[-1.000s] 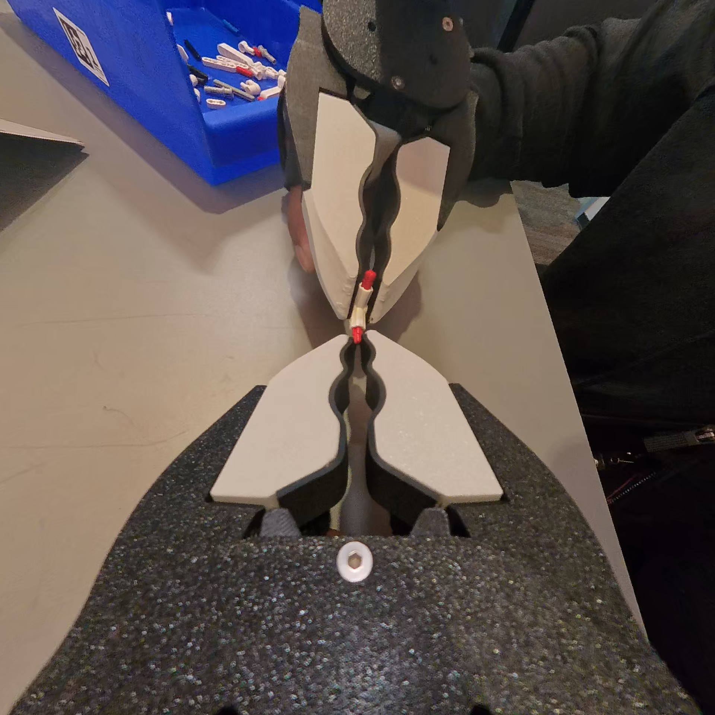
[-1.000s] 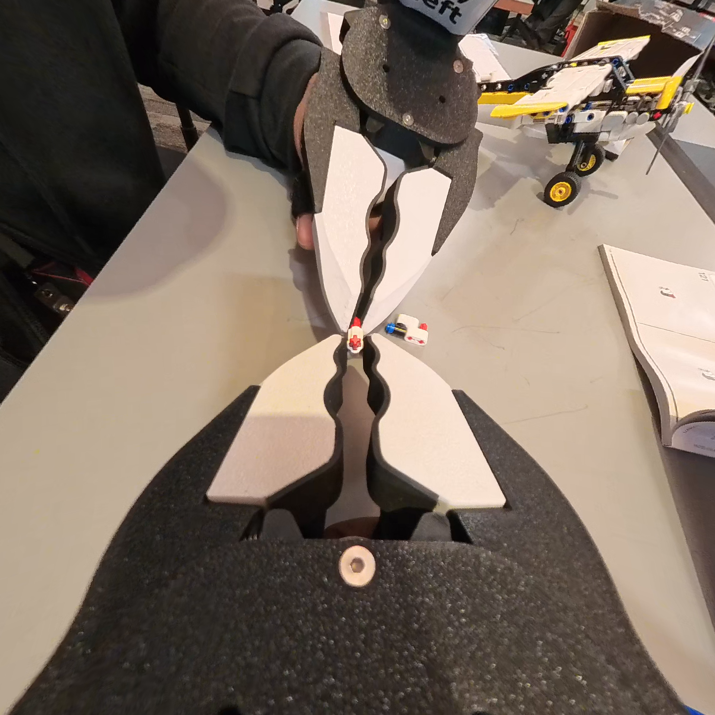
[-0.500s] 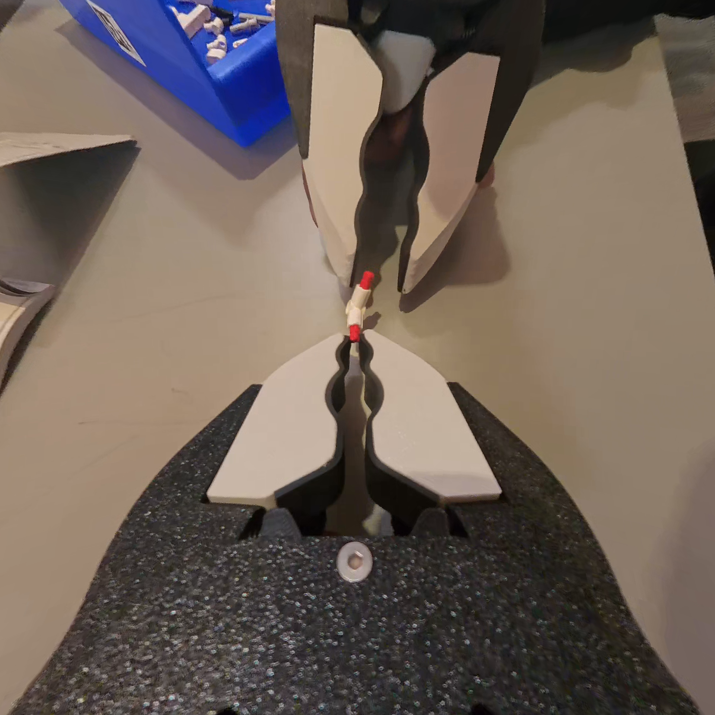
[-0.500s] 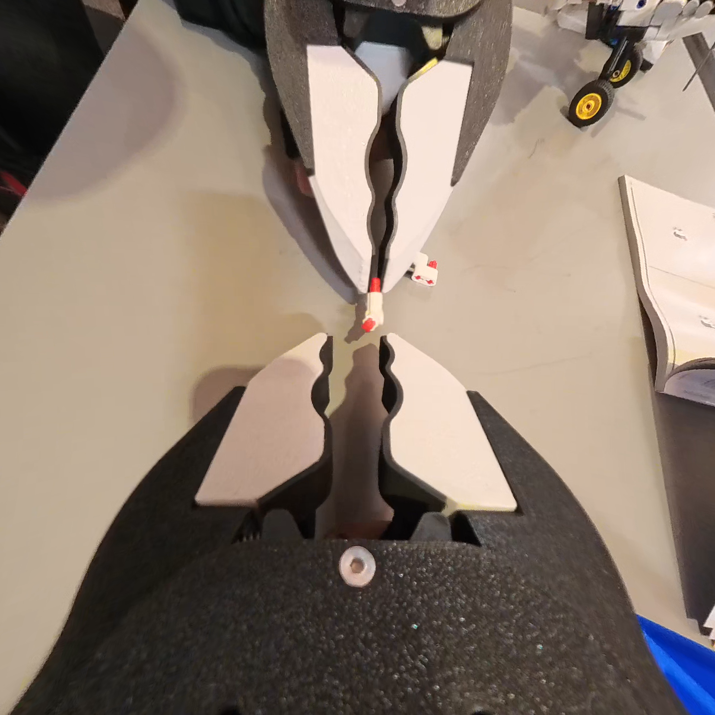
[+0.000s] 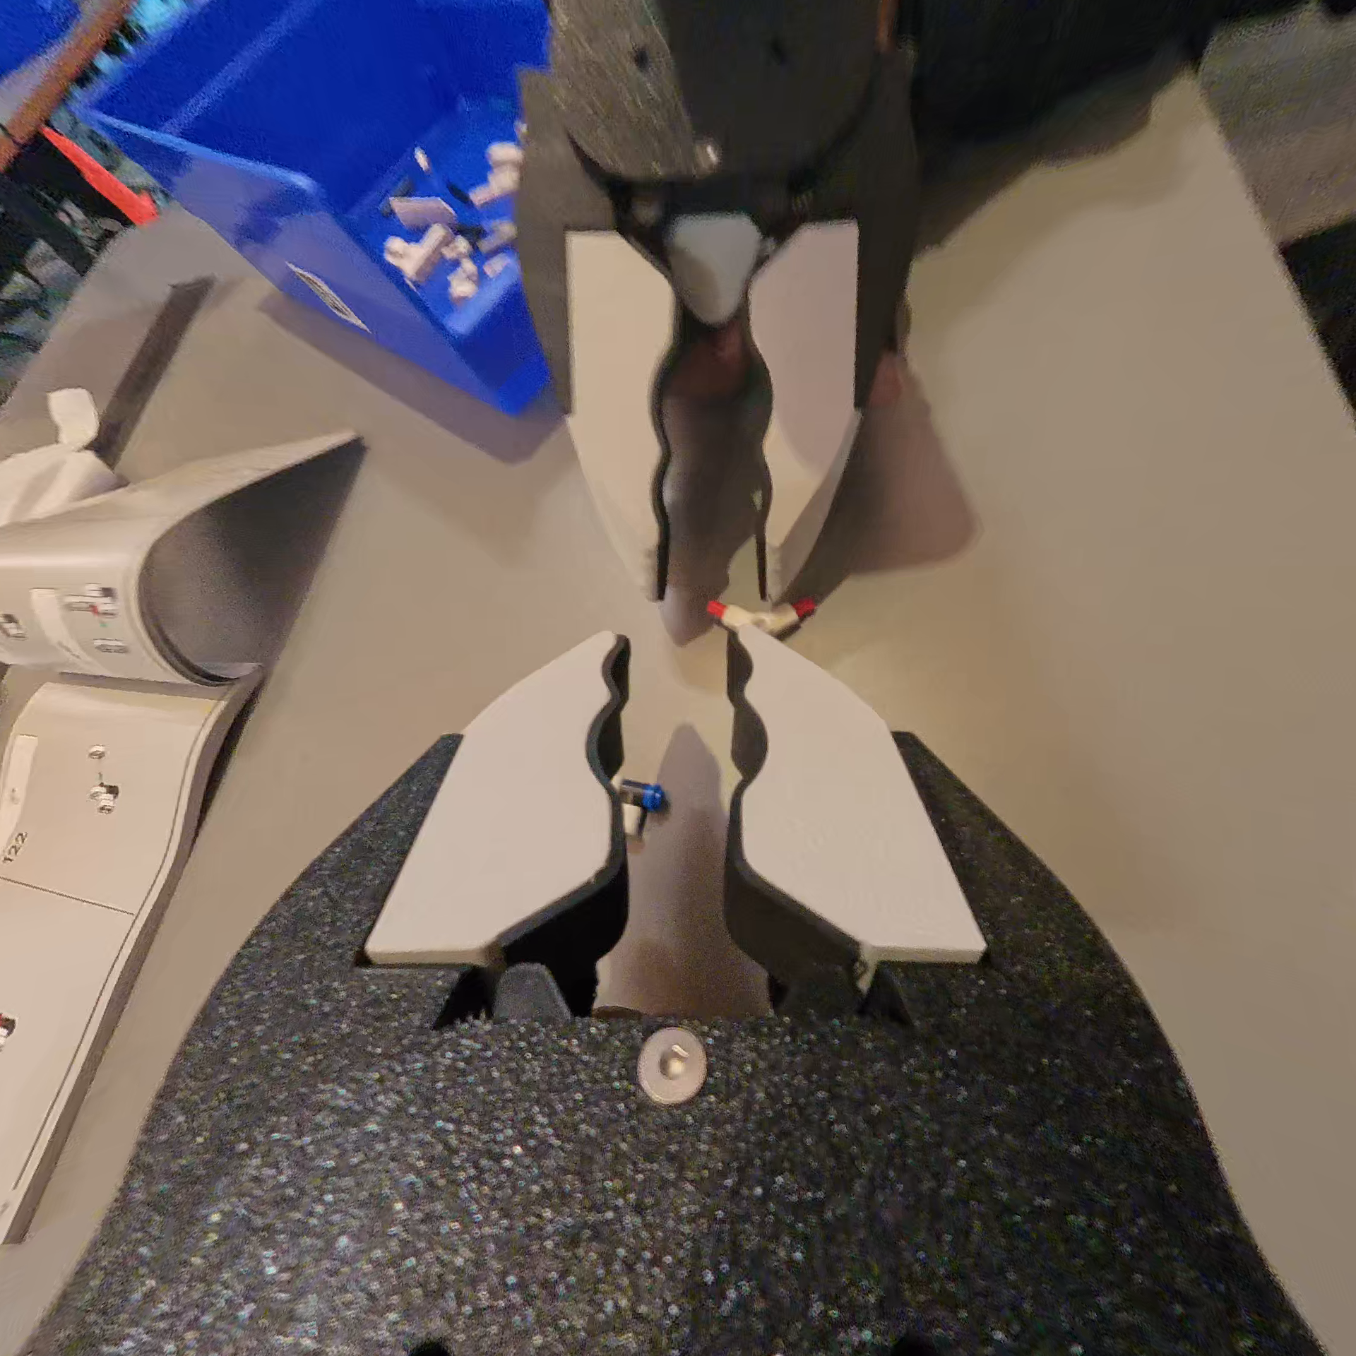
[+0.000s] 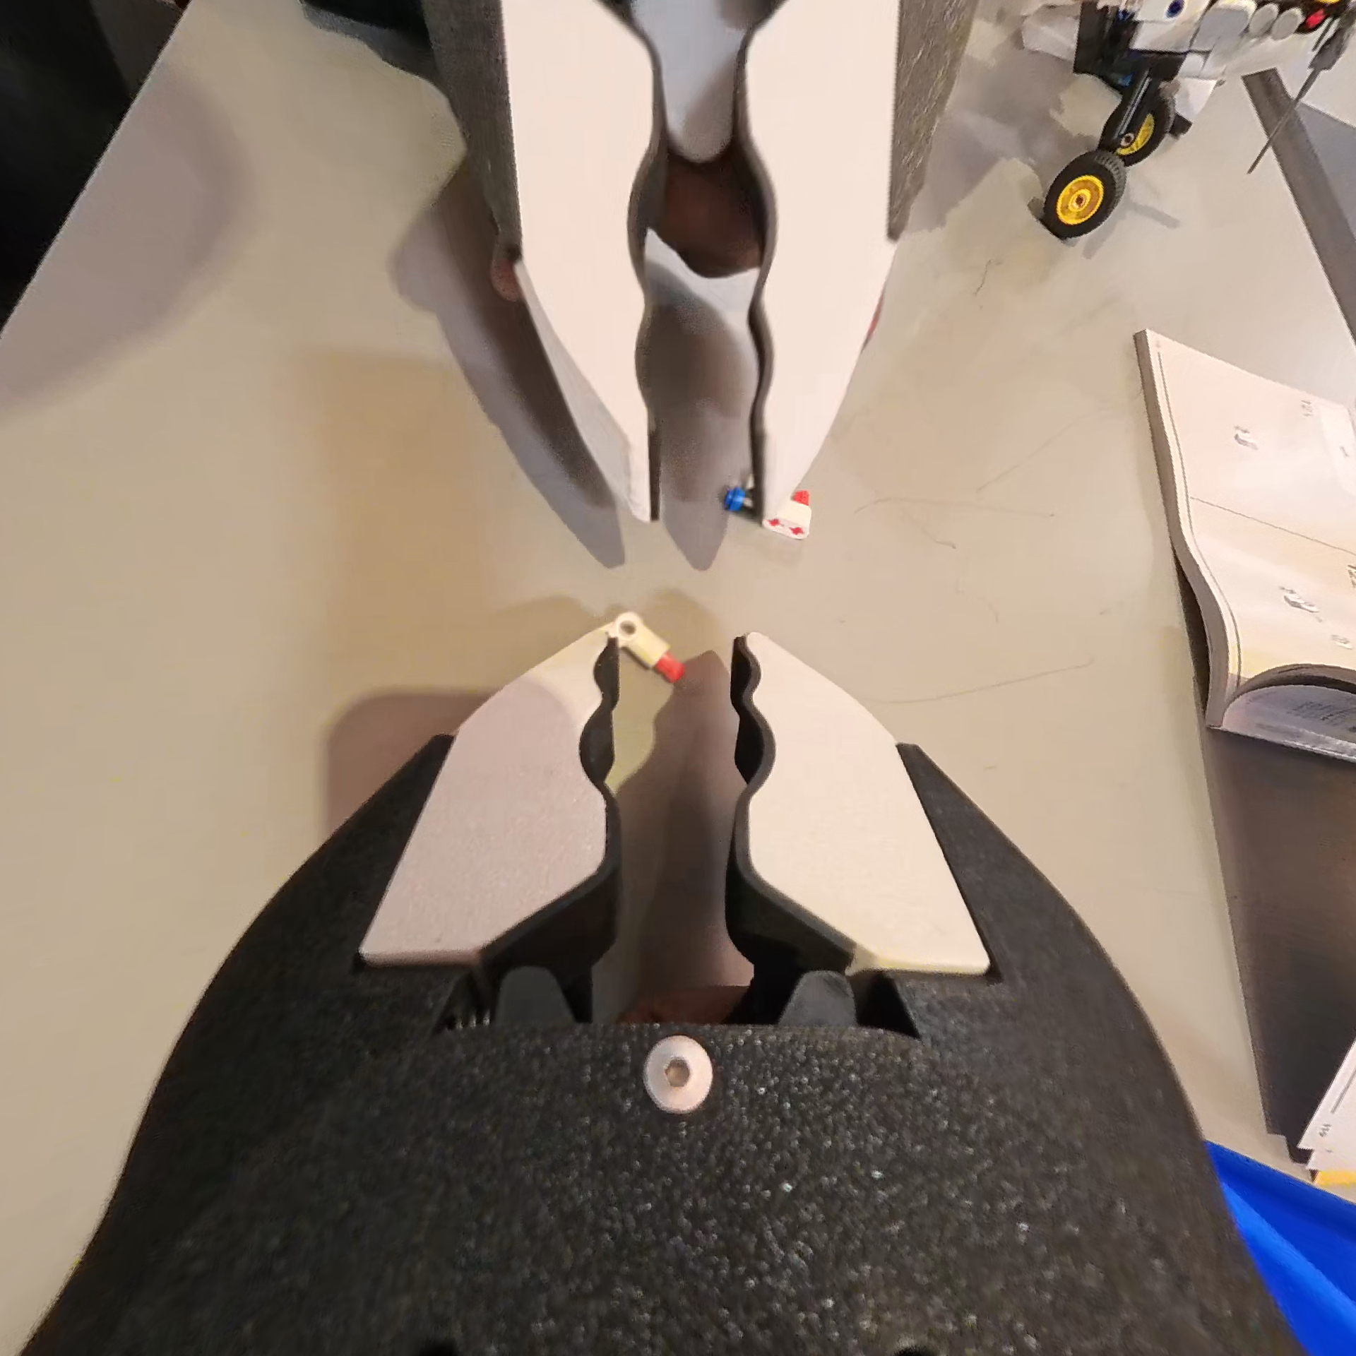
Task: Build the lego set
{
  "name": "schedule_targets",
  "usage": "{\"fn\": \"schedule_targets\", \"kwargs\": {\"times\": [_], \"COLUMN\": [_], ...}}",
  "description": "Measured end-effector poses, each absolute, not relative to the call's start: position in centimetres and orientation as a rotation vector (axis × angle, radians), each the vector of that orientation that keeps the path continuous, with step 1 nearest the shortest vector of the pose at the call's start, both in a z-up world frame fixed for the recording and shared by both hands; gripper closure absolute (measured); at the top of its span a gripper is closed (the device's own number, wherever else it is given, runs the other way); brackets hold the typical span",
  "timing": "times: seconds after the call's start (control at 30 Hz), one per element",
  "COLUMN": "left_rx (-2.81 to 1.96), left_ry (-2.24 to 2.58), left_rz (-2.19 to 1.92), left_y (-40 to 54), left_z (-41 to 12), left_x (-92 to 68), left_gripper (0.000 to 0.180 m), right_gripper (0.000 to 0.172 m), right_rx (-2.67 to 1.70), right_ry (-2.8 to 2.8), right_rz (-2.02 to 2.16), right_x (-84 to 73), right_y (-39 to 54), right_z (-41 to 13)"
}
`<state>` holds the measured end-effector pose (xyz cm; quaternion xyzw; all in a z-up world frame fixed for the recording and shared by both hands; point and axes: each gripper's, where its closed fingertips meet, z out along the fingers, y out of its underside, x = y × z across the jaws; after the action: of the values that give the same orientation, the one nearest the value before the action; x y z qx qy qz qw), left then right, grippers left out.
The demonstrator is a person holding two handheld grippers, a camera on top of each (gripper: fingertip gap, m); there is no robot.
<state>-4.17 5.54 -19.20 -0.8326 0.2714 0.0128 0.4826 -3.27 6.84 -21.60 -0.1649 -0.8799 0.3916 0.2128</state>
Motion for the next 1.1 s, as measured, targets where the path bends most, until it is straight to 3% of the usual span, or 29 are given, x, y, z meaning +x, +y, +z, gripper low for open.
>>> {"fn": "schedule_targets", "kwargs": {"times": [0.1,0.33,0.6,0.77,1.1], "left_rx": [-1.881,-1.675,-1.997,-2.022,-1.975], "left_ry": [0.518,0.18,0.17,0.031,-0.002], "left_rz": [-0.062,-0.127,0.255,0.257,0.278], "left_y": [6.3,9.1,14.9,16.9,15.5], "left_z": [-16.2,-11.4,-15.8,-17.6,-18.2], "left_x": [-4.8,-9.1,-16.3,-19.1,-20.8], "left_gripper": [0.142,0.14,0.132,0.13,0.13], "right_gripper": [0.143,0.142,0.14,0.13,0.113], "right_rx": [-0.484,-0.602,-0.793,-0.954,-1.165], "right_ry": [-2.421,-2.342,-2.086,-1.846,-1.593], "right_rz": [1.093,1.114,0.976,0.833,0.929], "right_x": [-3.6,-4.9,-8.1,-10.6,-15.2], "right_y": [7.0,7.6,10.2,13.0,12.9], "right_z": [-21.4,-20.8,-19.7,-18.2,-16.5]}}
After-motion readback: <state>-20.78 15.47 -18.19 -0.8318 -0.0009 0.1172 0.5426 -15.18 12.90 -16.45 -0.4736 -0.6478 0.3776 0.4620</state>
